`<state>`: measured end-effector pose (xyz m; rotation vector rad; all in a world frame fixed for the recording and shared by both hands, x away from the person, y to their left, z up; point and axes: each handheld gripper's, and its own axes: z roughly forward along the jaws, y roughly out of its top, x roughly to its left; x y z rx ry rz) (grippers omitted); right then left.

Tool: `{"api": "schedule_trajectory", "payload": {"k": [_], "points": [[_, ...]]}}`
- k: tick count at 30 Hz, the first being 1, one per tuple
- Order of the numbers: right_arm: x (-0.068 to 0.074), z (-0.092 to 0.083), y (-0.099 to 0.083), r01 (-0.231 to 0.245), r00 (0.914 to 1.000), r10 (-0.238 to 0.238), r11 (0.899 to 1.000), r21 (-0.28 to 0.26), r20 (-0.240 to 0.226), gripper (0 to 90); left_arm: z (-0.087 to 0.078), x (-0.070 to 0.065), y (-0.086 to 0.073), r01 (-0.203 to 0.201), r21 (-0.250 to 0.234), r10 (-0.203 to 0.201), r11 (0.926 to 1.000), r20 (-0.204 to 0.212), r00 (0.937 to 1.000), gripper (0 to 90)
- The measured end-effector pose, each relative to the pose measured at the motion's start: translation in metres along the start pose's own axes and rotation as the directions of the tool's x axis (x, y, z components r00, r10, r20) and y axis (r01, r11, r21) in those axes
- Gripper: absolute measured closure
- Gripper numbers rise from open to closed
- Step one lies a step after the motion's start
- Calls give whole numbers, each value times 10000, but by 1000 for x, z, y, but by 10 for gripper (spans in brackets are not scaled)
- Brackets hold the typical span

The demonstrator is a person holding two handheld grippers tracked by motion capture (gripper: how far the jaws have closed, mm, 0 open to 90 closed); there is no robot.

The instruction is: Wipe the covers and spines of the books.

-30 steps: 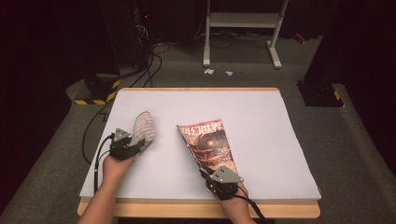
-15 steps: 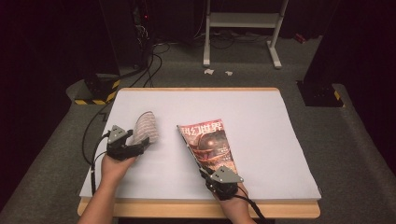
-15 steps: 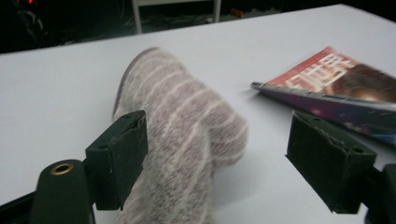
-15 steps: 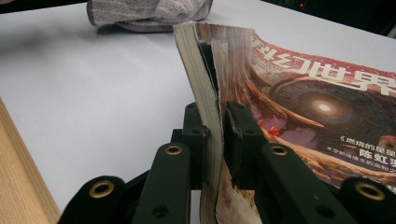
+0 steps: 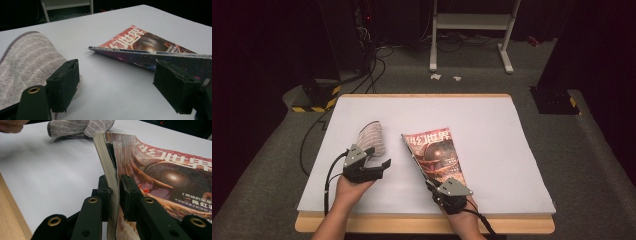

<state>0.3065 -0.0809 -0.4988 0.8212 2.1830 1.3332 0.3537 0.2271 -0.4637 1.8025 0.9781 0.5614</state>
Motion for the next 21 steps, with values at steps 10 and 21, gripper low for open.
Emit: {"api": "schedule_trajectory", "payload": {"k": [10,21], "points": [[1,0,0,67,10000,-67,10000,25,20,792,11,-12,-28,73,619,-94,9981,331,9994,193],[2,1,0,89,9999,-89,10000,42,47,792,21,-16,-41,-237,1524,214,9880,164,9996,159]]}}
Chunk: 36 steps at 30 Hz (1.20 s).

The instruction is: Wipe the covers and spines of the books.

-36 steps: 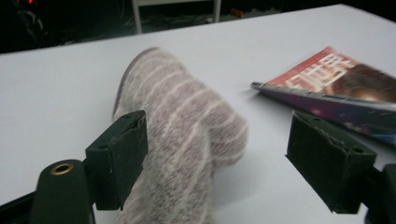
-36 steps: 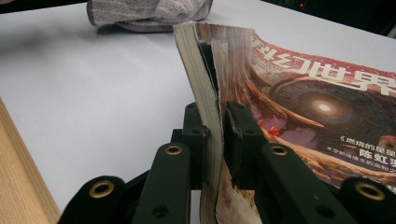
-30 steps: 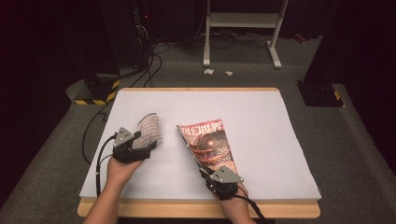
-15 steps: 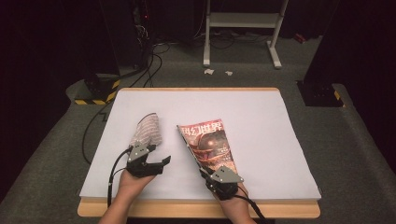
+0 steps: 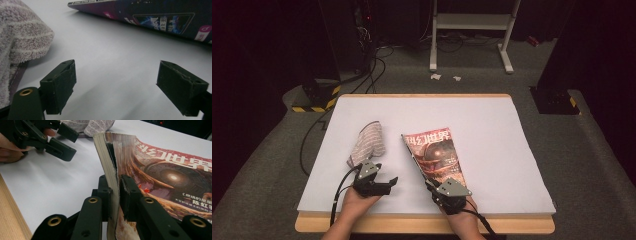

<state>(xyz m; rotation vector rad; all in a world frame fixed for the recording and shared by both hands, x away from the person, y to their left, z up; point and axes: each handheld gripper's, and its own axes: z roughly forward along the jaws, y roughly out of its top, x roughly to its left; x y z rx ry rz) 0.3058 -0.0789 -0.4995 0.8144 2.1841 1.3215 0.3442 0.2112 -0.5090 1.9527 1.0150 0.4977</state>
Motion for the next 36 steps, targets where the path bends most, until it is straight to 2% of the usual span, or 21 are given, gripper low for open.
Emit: {"api": "schedule_trajectory", "payload": {"k": [6,22,28,36], "points": [[-1,-1,2,-43,9999,44,10000,-71,94,806,-2,0,-1,44,-156,-45,9999,-50,10000,155],[-12,-9,15,-176,9994,187,9993,-339,307,837,-1,1,-1,48,-95,-48,9999,21,10000,165],[-20,-14,26,-250,9988,272,9981,-555,398,841,-1,1,-1,57,-114,-57,9999,13,10000,170],[-34,-23,52,-300,9968,367,9953,-922,716,843,-1,1,-1,139,-114,-139,9998,15,9999,171]]}}
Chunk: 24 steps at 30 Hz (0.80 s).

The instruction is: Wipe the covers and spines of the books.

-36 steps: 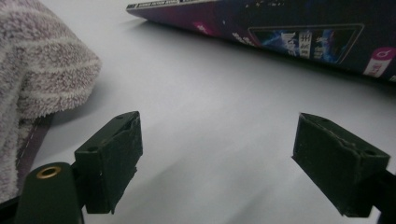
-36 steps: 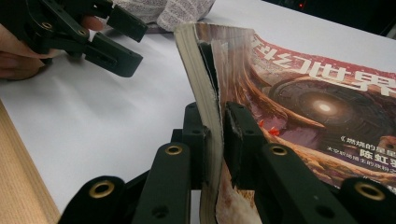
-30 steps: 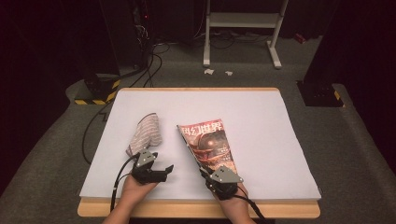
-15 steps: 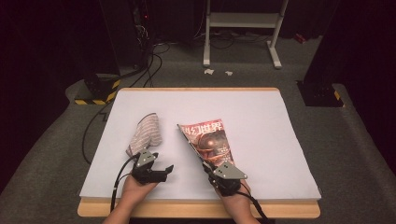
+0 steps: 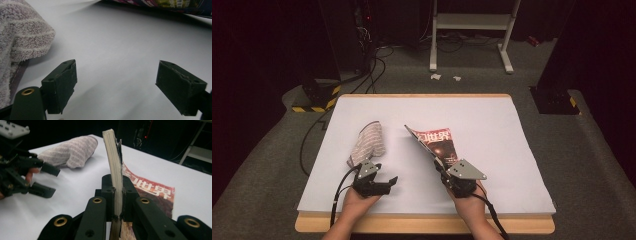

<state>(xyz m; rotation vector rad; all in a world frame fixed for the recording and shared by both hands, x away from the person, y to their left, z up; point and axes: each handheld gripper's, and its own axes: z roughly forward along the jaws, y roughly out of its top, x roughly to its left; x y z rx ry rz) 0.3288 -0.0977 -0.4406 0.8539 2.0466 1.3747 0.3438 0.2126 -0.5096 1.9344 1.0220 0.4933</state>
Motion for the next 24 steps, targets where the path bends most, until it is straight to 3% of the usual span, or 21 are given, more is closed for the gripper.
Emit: {"api": "schedule_trajectory", "payload": {"k": [13,24], "points": [[-19,-5,33,-156,9967,223,9961,-868,775,845,0,0,0,11,18,-11,10000,-34,10000,171],[-37,-11,56,-324,9889,571,9838,-1763,1372,845,0,0,0,23,39,-22,10000,-42,10000,171]]}}
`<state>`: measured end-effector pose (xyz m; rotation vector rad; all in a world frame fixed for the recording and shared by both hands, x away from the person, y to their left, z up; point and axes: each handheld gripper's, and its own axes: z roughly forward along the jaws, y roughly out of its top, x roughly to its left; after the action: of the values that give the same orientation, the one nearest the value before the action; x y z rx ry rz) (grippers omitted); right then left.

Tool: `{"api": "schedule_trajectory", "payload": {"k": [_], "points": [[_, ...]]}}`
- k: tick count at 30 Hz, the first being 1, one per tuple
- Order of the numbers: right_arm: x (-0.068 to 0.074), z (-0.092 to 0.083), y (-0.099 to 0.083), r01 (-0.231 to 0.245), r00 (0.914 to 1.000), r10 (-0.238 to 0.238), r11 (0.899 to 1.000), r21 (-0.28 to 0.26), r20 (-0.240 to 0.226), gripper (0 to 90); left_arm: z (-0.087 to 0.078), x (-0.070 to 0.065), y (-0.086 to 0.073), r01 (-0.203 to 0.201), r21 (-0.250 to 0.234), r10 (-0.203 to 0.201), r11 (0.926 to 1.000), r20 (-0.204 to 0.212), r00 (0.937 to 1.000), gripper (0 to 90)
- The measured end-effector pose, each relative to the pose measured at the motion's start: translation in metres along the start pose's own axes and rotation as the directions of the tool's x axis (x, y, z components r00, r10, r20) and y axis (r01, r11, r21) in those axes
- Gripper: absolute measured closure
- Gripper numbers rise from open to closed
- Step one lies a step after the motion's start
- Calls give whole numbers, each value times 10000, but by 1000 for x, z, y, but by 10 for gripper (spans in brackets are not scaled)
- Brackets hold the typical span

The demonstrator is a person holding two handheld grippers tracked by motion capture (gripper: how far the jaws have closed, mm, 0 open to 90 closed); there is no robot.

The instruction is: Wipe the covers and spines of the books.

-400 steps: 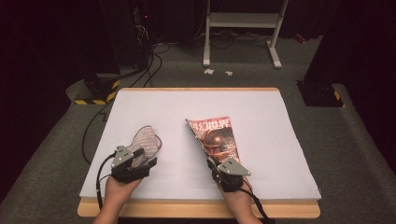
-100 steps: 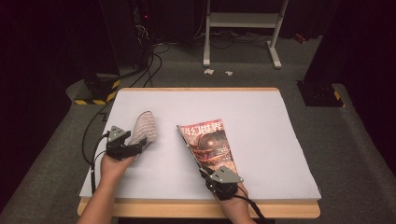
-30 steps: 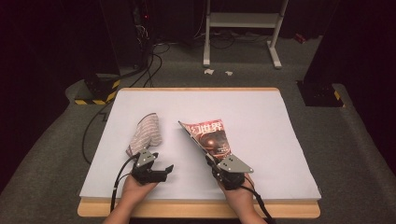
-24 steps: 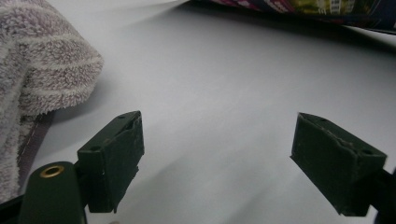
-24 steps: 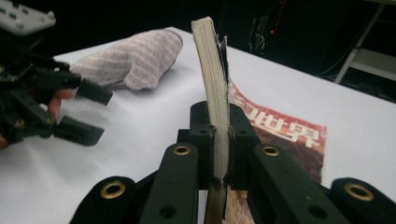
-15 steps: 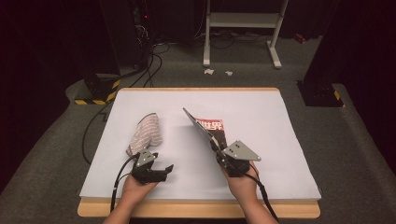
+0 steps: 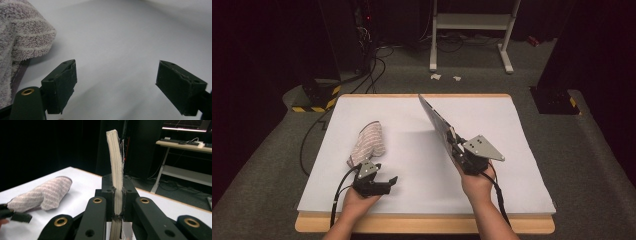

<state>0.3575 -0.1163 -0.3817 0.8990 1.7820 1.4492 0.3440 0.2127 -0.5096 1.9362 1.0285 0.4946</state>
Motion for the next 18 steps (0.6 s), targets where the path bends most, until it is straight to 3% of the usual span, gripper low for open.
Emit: {"api": "schedule_trajectory", "payload": {"k": [8,18], "points": [[1,4,13,-138,9999,139,9995,-275,43,846,0,0,0,13,-18,-13,10000,3,10000,171],[27,18,23,-95,9988,70,9986,-525,-486,845,-1,1,0,-31,8,31,10000,5,10000,171]]}}
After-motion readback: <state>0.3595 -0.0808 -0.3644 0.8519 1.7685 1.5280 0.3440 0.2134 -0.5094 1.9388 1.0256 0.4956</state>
